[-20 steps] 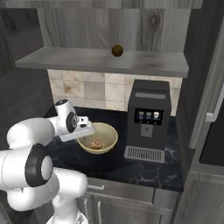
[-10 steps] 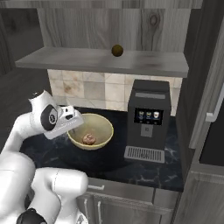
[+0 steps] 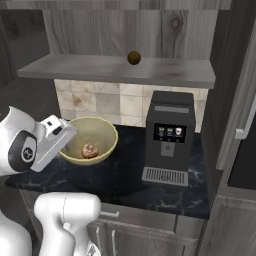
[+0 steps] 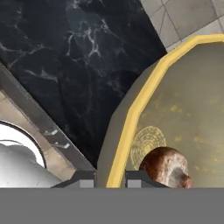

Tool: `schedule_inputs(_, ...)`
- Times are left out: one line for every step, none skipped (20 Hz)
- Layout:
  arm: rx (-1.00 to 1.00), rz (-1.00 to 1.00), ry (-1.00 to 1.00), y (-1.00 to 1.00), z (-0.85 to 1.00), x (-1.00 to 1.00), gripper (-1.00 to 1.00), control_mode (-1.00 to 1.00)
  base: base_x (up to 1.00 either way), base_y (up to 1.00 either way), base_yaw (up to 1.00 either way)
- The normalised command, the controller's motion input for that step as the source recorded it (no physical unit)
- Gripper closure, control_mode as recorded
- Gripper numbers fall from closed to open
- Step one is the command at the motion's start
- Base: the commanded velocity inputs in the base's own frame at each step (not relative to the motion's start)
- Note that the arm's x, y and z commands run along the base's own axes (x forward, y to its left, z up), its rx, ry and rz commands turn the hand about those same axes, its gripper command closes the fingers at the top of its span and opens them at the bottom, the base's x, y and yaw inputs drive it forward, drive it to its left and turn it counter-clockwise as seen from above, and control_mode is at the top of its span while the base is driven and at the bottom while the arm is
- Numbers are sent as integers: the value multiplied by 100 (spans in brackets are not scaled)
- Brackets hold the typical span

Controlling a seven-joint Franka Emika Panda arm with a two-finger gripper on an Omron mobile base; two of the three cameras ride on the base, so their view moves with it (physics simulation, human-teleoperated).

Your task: Pick the mushroom from the cabinet and place it in the bowl. Then pick the bowl and place it in the sink. Then turn on the sink facuet.

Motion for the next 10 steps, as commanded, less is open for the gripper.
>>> schedule_inputs(-15, 42, 0, 0, 90, -99, 100, -100, 0, 0, 0)
schedule_inputs(-16, 40, 0, 0, 96, -93, 100, -100, 0, 0, 0)
schedule_inputs(-15, 36, 0, 0, 100, -84, 100, -100, 0, 0, 0)
schedule_inputs(-15, 24, 0, 16, 100, -61, 100, -100, 0, 0, 0)
schedule_inputs(-14, 21, 7, 6, 100, -46, 100, -100, 0, 0, 0)
schedule_inputs(-15, 25, 0, 0, 100, -69, 100, -100, 0, 0, 0)
schedule_inputs(-14, 26, 0, 0, 79, -63, 100, -100, 0, 0, 0)
schedule_inputs(-17, 33, 0, 0, 52, -54, 100, -100, 0, 0, 0)
schedule_inputs(-21, 35, 0, 0, 29, -27, 100, -100, 0, 0, 0)
schedule_inputs(-22, 33, 0, 0, 18, -22, 100, -100, 0, 0, 0)
